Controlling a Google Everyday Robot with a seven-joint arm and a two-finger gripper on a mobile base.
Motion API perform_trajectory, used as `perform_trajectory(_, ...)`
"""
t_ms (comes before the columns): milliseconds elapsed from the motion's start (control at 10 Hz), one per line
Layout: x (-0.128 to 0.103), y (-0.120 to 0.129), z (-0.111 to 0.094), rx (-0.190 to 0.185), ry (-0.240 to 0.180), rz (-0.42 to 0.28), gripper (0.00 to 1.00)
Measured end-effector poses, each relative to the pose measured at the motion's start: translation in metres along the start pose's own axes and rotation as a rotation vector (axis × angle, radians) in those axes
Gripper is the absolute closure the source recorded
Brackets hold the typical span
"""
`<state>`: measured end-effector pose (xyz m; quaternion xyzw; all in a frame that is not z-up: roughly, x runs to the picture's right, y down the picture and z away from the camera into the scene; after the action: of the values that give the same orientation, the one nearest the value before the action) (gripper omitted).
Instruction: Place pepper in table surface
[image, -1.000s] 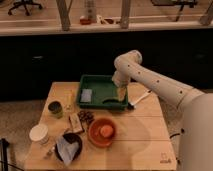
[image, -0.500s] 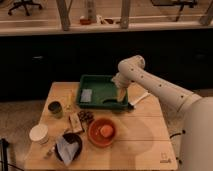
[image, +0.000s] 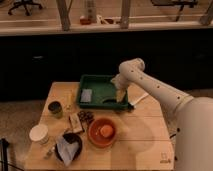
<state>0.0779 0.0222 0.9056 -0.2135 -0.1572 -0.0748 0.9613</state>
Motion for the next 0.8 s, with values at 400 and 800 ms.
perform_trajectory(400, 0.01, 0.005, 0.028, -0.035, -0.027, 0.036, 0.2)
perform_trajectory(800, 0.013, 0.007, 0.046, -0.089, -0.036, 0.049, 0.2)
